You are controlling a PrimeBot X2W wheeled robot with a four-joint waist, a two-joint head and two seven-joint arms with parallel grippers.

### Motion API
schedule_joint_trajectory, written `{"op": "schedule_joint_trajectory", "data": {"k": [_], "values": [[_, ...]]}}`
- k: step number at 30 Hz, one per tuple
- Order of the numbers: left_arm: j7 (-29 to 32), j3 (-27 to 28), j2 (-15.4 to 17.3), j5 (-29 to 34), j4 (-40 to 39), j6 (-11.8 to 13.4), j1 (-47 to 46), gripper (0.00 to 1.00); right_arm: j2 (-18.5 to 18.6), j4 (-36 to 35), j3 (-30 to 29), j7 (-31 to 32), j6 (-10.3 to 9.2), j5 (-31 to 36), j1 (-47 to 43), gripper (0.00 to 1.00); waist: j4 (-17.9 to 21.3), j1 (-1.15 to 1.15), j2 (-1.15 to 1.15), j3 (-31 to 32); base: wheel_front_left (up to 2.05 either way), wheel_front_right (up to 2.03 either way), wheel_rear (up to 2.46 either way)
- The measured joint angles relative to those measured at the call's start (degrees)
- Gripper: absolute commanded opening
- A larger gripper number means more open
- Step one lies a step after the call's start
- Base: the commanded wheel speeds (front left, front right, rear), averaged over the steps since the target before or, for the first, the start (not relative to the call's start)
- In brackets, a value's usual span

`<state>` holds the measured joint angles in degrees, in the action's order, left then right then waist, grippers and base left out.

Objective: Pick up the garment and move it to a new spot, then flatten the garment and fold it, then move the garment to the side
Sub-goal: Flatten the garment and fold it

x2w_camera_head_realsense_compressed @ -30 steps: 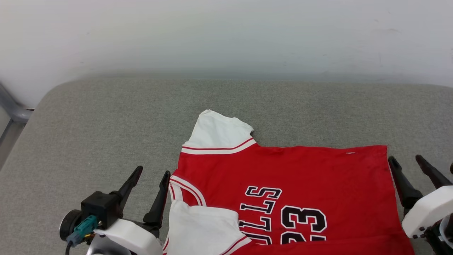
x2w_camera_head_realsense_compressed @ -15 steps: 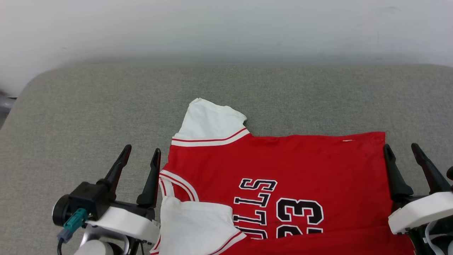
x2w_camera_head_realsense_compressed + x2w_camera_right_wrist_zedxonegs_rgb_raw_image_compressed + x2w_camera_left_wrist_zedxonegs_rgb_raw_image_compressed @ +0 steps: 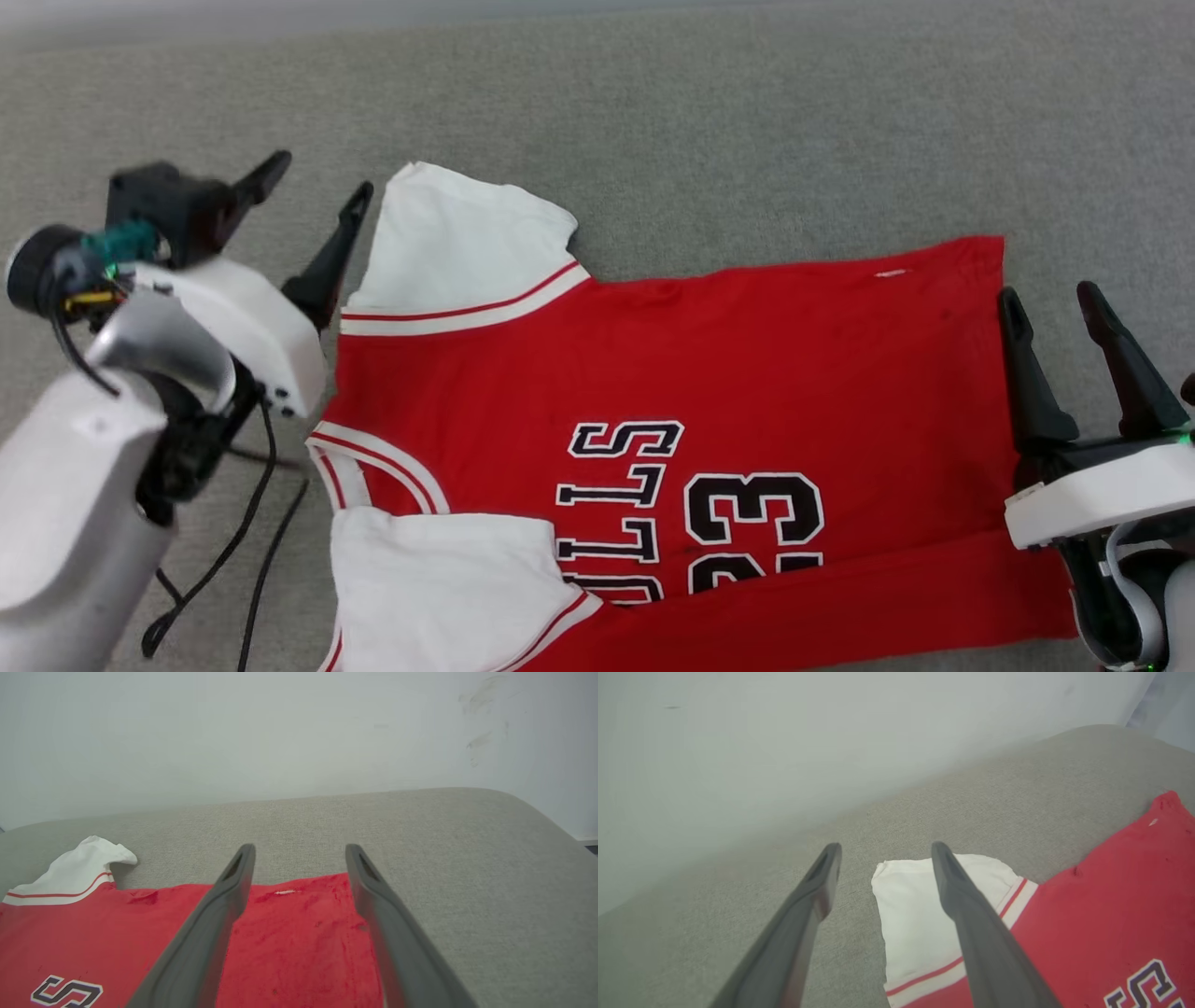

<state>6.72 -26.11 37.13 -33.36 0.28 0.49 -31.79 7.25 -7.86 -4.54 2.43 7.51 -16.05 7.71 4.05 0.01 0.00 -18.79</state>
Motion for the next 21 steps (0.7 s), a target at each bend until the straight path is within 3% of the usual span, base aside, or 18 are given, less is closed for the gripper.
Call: {"op": "schedule_joint_trajectory", "data": {"k": [6,12,21], "values": [[19.08,-1.96,1.33,-5.61,3.78,-3.71,-12.09,1.0,0.12,0.07,1.78,-0.9,0.0,0.23,2.05,1.0,2.89,0.01,0.0,-4.41,0.0,0.0,0.0],[33.72,-4.26,1.48,-9.82,9.78,-5.04,-19.94,1.0,0.1,0.14,2.46,-1.48,-0.01,-0.02,3.52,1.0,5.25,0.0,0.0,-7.16,0.0,0.0,0.0],[41.72,-5.19,0.71,-10.74,19.34,-4.34,-26.48,1.0,-0.68,0.91,3.45,-2.49,0.0,-0.02,4.72,1.0,7.72,0.0,0.0,-10.38,0.0,0.0,0.0]]}}
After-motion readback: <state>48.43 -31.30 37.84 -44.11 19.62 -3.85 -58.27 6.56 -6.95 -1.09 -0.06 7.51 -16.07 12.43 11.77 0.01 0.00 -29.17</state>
